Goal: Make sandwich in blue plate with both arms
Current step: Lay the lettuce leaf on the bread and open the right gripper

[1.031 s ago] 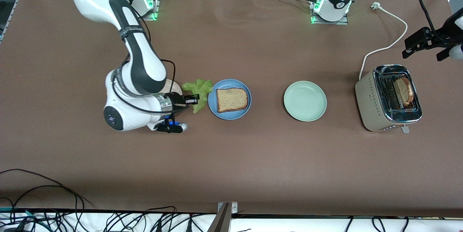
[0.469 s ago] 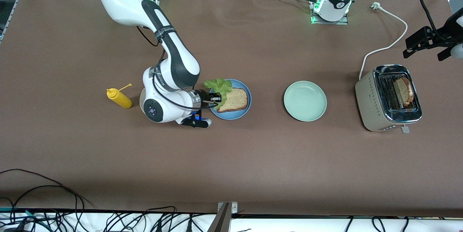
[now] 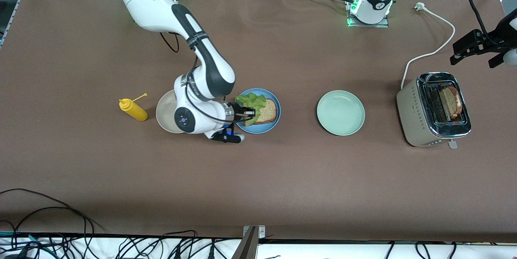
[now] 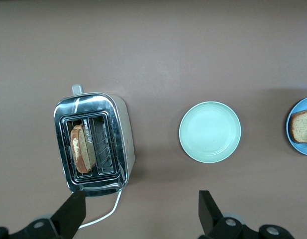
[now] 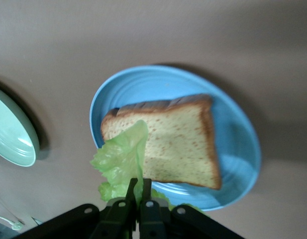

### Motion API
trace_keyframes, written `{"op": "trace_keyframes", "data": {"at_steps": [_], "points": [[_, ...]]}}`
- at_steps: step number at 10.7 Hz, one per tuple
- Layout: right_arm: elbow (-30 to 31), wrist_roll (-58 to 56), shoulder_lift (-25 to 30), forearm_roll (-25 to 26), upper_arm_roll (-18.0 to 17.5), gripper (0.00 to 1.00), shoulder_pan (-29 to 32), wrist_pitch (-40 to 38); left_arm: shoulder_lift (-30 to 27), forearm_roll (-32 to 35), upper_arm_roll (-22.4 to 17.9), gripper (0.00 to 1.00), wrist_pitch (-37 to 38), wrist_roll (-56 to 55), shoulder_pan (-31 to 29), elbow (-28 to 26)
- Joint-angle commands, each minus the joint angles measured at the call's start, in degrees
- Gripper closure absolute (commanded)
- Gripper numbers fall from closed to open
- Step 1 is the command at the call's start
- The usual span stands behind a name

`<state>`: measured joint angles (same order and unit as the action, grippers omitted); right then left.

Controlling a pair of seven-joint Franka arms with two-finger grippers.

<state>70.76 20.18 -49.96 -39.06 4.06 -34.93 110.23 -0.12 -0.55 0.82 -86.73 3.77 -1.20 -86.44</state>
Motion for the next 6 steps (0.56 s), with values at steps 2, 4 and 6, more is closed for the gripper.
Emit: {"op": "trace_keyframes", "data": {"at_steps": [2, 4, 6], "points": [[0.34, 0.21, -1.62, -0.49, 0.24, 0.87, -1.46, 1.47, 0.73, -1.2, -0.12, 0.0, 0.24, 0.62, -0.03, 1.54], [0.17, -1.88, -1.19, 9.45, 0.42, 0.0, -2.68, 5.32, 0.73, -1.2, -0.12, 0.0, 0.24, 0.62, -0.03, 1.54], [-0.19, -1.81, 0.03, 20.93, 0.07, 0.0, -3.21, 5.52, 0.91, -1.2, -0.12, 0.0, 0.24, 0.62, -0.03, 1.54]]}}
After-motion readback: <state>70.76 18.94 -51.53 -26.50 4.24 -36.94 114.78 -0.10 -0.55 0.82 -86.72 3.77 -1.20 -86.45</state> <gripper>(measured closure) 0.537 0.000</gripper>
